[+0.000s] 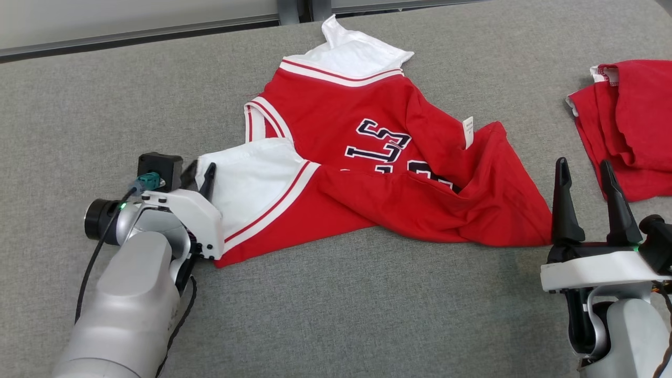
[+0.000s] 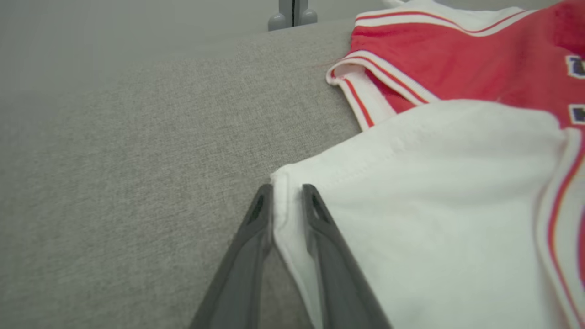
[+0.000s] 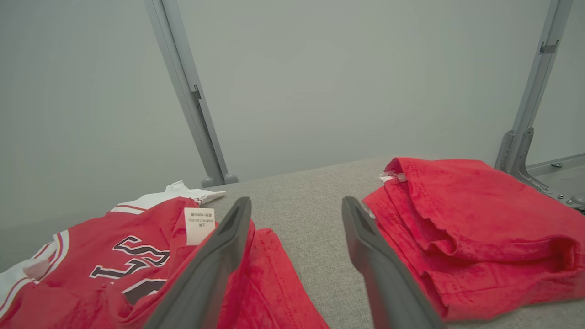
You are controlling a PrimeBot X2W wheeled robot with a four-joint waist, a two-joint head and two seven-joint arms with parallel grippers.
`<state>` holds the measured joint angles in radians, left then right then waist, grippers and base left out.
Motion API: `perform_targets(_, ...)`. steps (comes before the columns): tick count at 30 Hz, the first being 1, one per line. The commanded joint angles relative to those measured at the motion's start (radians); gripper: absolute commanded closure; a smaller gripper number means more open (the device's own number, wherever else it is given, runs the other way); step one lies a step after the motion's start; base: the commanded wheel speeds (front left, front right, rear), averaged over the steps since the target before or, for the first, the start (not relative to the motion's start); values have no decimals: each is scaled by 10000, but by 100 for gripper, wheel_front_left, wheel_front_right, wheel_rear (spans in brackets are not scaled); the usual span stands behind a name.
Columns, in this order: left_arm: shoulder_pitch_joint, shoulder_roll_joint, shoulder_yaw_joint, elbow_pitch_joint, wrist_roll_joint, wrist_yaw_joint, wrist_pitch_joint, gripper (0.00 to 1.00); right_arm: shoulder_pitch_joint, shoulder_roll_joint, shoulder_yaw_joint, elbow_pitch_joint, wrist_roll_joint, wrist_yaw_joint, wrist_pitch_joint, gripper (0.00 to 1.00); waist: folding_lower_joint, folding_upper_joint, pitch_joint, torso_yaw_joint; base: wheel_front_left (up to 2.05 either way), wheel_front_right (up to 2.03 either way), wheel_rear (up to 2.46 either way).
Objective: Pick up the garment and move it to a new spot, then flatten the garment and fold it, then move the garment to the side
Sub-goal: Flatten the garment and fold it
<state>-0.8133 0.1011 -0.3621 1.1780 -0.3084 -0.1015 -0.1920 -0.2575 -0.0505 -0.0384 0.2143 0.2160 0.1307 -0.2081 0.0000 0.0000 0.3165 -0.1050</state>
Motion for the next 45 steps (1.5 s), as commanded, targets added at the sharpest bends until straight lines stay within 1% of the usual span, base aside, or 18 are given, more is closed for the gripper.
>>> perform_targets(1,-54,0,-61,88,-7,-72,-77,100,-76,-7,-44,15,-53,0,-61,0,0,0,-11,28,0,0,0)
perform_targets(5,-24,-56,-113,-77,-158,-203,-475,100,-61,-7,-181,69,-91,0,-60,0,0,0,-90,192,0,0,0)
perform_targets(8,72,-102,-13,-467,-313,-211,-676,100,-84,-8,-267,94,-154,0,17,0,0,0,-178,380,0,0,0)
perform_targets(10,215,-124,87,-874,-394,-224,-730,100,-122,-11,-295,116,-199,0,85,0,0,0,-253,527,0,0,0)
perform_targets(12,413,-136,214,-1609,-434,-238,-734,100,-155,-25,-274,157,-169,0,222,0,0,0,-313,694,0,0,0)
perform_targets(15,908,-102,216,-2519,-188,-179,-733,100,-284,-113,-224,266,-93,0,546,0,0,0,-400,941,0,0,0)
perform_targets(20,1428,-177,206,-3396,-45,-177,-739,100,-703,-194,-357,818,-220,0,1236,0,0,0,-531,1226,0,0,0)
perform_targets(23,1596,-187,188,-3583,23,-164,-738,100,-966,-178,-460,1121,-189,0,1517,0,0,0,-558,1286,0,0,0)
perform_targets(33,1907,-318,46,-4268,182,-165,-727,100,-2244,-129,-1097,2892,-53,0,2772,0,0,0,-450,1492,0,0,0)
perform_targets(37,1896,-338,8,-4351,185,-174,-728,100,-2523,-93,-1276,3327,25,0,2925,0,0,0,-371,1559,0,0,0)
perform_targets(41,1889,-356,6,-4389,204,-180,-728,100,-2615,-81,-1279,3563,3,0,2783,0,0,0,-319,1591,0,0,0)
perform_targets(42,1893,-356,11,-4389,218,-182,-728,100,-2636,-77,-1270,3621,11,0,2762,39,0,0,-317,1593,0,0,0)
perform_targets(43,1899,-357,23,-4388,226,-183,-728,100,-2656,-71,-1242,3670,50,0,2743,64,0,0,-319,1592,0,0,0)
perform_targets(44,1907,-349,38,-4385,233,-185,-728,100,-2668,-64,-1211,3707,82,0,2698,100,0,0,-325,1589,0,0,0)
perform_targets(45,1916,-343,48,-4383,239,-186,-728,100,-2672,-61,-1173,3726,97,0,2663,100,0,0,-331,1586,0,0,0)
